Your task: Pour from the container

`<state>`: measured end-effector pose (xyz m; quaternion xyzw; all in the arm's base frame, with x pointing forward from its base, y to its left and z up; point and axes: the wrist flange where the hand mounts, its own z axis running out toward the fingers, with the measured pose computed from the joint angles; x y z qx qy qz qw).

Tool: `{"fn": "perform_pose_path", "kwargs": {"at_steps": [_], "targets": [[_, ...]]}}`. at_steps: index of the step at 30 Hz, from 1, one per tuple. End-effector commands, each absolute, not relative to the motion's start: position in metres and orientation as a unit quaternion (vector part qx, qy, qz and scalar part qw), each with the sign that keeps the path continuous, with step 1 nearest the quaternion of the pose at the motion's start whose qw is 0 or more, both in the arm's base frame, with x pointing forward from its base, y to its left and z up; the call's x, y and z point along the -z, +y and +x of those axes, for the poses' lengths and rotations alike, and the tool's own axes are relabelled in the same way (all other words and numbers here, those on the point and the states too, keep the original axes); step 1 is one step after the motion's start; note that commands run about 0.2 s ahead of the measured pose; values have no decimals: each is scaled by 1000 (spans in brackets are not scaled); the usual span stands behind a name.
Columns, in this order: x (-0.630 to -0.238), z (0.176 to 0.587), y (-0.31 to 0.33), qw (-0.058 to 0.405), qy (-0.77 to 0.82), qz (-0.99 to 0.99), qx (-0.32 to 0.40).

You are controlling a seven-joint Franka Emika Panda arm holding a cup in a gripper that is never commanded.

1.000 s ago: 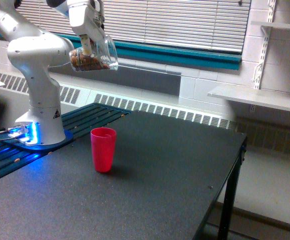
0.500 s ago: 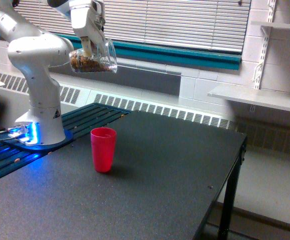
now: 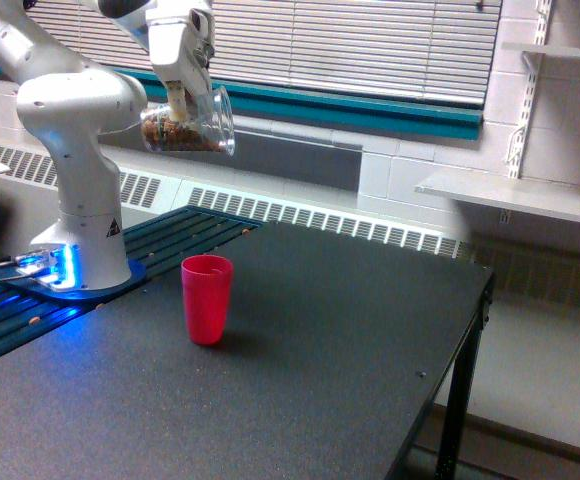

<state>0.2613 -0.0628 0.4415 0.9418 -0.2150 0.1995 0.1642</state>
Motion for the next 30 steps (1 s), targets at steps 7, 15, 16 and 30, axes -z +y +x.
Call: {"fn": "perform_pose_path", "kwargs": {"at_steps": [7, 15, 16, 30], "targets": [[-426, 256, -59, 180, -208, 945, -178], [-426, 254, -59, 185, -210, 944, -173], [-426, 253, -59, 185, -209, 945, -172], [-423, 253, -60, 196, -201, 945, -166]]}}
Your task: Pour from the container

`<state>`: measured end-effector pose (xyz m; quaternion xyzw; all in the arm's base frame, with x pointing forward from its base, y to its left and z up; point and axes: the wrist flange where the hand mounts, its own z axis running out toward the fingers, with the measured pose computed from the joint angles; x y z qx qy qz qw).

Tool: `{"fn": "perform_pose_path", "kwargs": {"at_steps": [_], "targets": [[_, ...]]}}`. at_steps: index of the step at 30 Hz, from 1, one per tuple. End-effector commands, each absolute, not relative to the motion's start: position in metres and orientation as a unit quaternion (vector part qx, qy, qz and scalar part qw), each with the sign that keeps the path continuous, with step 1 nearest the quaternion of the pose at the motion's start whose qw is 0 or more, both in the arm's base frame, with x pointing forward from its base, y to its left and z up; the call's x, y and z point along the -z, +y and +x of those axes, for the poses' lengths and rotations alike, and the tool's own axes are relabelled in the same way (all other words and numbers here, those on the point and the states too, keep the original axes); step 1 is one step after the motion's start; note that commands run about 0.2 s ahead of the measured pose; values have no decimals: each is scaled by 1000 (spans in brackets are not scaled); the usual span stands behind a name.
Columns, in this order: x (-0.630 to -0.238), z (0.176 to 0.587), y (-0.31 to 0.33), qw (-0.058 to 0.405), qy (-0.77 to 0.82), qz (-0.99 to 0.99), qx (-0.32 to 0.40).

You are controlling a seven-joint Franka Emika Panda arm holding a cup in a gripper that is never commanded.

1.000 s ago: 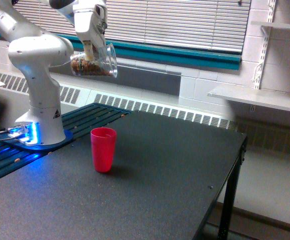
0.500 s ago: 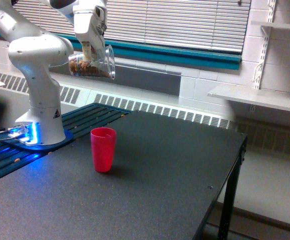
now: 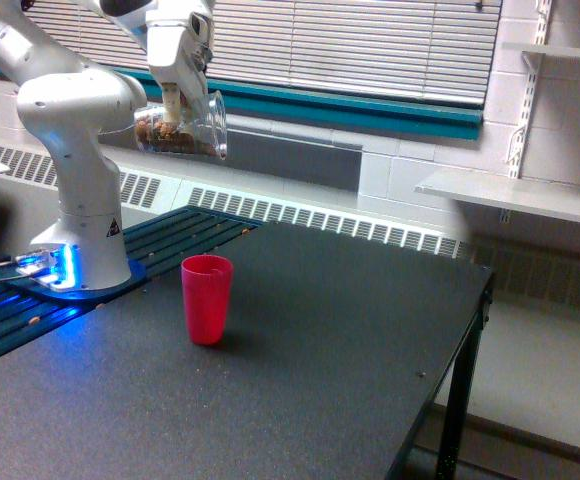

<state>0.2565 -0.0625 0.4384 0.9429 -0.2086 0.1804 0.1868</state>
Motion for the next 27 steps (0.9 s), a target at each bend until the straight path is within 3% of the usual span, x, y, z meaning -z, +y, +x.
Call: {"fn": "perform_pose_path", "kwargs": {"at_steps": [1, 27], "targets": [[-423, 253, -61, 197, -201, 945, -165], [-421, 249, -67, 216, -192, 946, -148]]}}
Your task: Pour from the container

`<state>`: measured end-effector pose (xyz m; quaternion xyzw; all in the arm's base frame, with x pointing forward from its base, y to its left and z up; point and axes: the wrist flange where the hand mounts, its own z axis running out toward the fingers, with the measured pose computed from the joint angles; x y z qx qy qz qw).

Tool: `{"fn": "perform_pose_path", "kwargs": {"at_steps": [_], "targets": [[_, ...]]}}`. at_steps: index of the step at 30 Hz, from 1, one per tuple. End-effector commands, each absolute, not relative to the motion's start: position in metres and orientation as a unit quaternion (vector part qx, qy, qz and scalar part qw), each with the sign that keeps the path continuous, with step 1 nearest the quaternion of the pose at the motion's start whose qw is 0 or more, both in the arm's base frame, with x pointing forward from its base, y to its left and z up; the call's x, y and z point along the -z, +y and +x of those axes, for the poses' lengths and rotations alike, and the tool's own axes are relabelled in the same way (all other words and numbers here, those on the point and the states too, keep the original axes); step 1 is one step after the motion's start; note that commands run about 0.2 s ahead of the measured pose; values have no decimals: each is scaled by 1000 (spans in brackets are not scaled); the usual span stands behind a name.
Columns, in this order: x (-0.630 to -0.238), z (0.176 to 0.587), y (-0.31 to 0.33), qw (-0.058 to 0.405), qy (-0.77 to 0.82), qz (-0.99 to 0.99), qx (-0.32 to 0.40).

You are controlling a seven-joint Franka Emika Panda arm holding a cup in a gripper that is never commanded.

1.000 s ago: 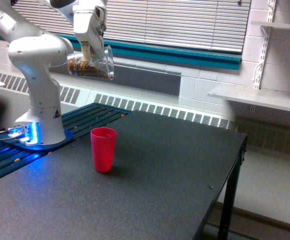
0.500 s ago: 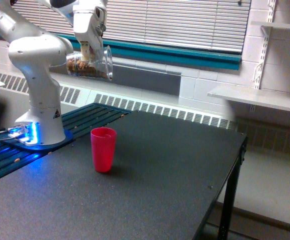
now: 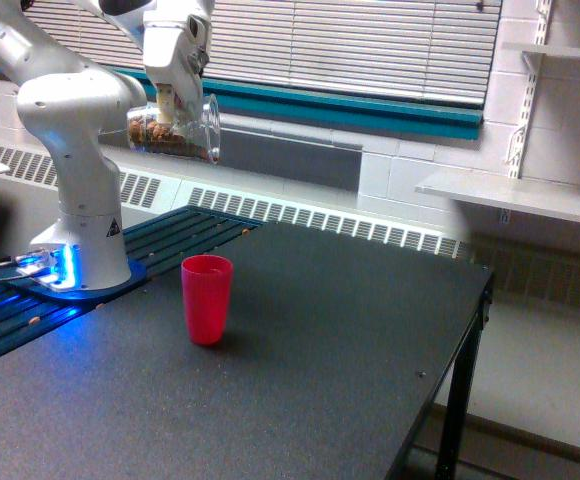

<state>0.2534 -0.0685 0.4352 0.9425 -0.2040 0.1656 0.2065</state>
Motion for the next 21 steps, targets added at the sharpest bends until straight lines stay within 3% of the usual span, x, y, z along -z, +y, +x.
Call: {"fn": "perform_pose_path", "kwargs": {"at_steps": [1, 21], "targets": [[-421, 249, -67, 217, -192, 946, -148], [-418, 247, -64, 223, -182, 948, -136]]}}
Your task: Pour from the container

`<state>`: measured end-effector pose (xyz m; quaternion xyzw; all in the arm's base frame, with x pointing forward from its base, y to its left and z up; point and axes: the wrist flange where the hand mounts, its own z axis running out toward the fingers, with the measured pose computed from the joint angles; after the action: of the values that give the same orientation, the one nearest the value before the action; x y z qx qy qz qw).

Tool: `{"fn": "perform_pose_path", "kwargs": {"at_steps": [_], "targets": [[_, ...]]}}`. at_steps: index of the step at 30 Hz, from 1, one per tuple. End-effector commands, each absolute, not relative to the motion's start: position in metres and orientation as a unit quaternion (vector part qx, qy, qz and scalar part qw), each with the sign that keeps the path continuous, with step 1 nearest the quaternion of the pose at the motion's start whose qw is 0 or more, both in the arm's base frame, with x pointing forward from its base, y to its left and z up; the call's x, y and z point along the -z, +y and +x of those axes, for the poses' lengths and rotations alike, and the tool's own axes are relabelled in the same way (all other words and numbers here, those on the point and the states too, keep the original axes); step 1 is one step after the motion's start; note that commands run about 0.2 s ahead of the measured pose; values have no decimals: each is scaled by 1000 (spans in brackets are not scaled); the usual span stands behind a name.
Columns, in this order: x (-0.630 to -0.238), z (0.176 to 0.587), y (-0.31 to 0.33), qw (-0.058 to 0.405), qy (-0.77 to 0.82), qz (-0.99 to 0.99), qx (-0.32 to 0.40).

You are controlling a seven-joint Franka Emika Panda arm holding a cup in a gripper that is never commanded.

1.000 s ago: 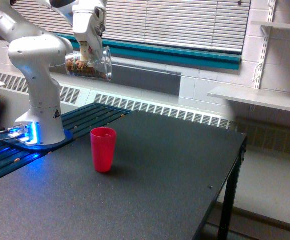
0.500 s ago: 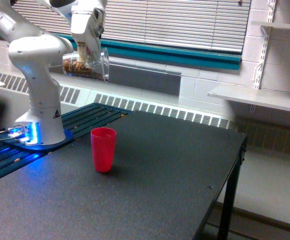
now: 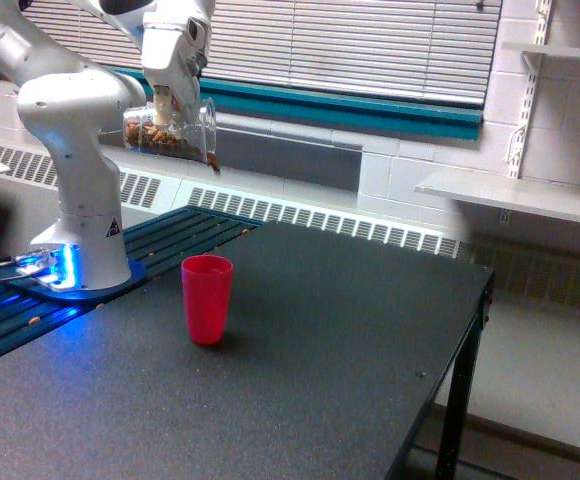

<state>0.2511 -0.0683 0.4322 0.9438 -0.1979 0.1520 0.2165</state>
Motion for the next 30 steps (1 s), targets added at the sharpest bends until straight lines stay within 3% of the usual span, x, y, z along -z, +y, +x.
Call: {"fn": "perform_pose_path", "kwargs": {"at_steps": [1, 30], "targets": [[-418, 247, -64, 223, -181, 948, -135], [-426, 234, -71, 236, -177, 947, -127]]}}
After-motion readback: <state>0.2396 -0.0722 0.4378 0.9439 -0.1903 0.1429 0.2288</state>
